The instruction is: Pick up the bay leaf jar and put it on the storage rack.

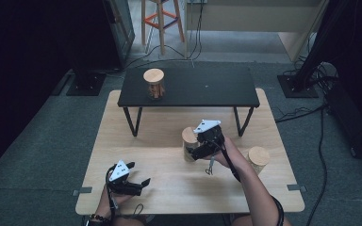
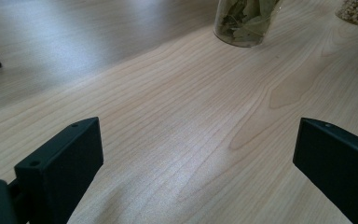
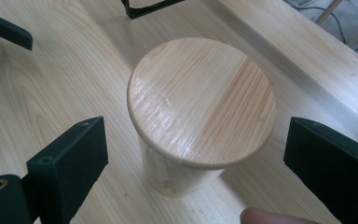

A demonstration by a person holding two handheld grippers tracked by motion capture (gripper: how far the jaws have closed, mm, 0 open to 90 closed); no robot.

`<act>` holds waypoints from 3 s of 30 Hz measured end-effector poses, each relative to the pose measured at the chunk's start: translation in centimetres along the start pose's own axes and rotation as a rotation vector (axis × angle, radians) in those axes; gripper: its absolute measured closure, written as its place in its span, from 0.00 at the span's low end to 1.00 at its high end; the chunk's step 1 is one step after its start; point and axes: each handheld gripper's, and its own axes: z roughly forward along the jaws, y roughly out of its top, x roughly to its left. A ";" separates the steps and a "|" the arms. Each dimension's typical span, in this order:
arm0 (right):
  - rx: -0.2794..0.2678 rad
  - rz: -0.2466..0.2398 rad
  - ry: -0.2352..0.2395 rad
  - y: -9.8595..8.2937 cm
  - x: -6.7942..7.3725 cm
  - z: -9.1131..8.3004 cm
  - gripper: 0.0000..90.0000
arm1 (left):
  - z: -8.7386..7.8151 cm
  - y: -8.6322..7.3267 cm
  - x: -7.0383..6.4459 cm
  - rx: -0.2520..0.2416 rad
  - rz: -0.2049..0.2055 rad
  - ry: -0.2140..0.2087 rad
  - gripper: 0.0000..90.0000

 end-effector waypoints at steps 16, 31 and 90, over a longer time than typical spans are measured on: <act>0.067 0.005 0.008 2.2 -0.6 1.7 0.13 | 0.1 0.1 0.1 0.006 0.001 -0.001 0.02; 0.139 -0.025 0.048 5.0 -1.2 3.0 0.21 | 0.0 0.1 0.2 0.004 0.002 -0.009 0.04; 0.154 -0.116 0.100 9.9 -3.5 -3.0 0.26 | 0.0 0.1 0.3 0.004 -0.006 -0.011 0.04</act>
